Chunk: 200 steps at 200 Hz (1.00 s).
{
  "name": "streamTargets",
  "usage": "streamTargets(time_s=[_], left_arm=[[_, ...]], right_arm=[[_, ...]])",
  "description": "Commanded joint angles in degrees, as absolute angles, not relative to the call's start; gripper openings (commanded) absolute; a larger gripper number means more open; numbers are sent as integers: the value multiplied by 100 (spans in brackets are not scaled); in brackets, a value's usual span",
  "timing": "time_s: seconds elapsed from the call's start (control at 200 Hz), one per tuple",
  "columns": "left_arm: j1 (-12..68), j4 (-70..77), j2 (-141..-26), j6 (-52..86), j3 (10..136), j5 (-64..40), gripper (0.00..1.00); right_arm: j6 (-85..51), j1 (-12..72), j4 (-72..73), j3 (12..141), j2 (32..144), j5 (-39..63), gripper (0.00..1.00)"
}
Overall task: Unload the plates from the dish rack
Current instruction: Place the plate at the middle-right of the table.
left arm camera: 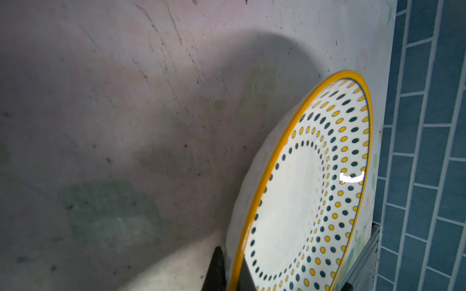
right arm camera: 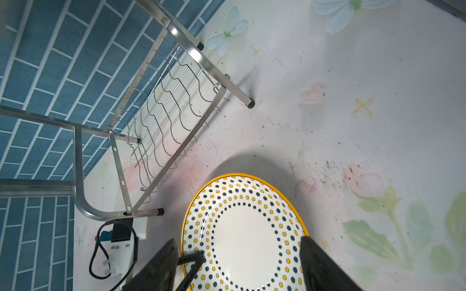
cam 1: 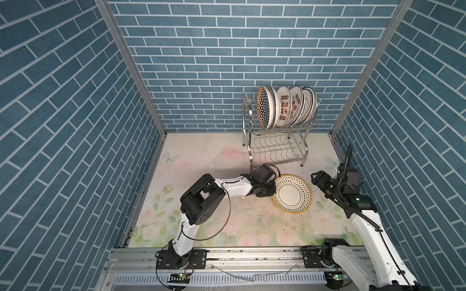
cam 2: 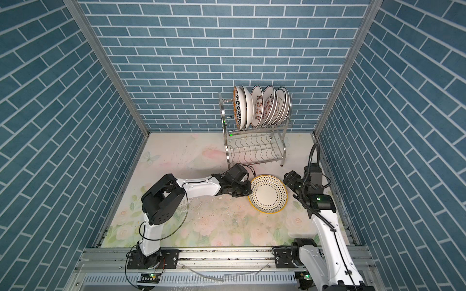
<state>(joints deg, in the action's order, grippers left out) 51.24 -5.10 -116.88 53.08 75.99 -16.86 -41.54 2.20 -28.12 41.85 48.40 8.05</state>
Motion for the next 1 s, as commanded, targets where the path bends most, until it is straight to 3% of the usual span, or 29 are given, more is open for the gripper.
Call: streamTargets(time_s=[0.0, 0.45, 0.605, 0.995], left_arm=[[5124, -105, -11698, 5289, 7985, -1831, 0], [5124, 104, -11938, 5431, 7861, -1988, 15], [5124, 121, -11962, 5475, 7766, -1944, 30], [5047, 191, -11854, 5443, 7473, -1999, 54]], right_arm=[[-3971, 171, -3006, 4387, 4821, 942, 76], [-4025, 136, -2910, 4546, 4799, 1233, 77], [-3999, 132, -2880, 4554, 4808, 1272, 77], [-3864, 123, -2817, 4544, 4814, 1388, 78]])
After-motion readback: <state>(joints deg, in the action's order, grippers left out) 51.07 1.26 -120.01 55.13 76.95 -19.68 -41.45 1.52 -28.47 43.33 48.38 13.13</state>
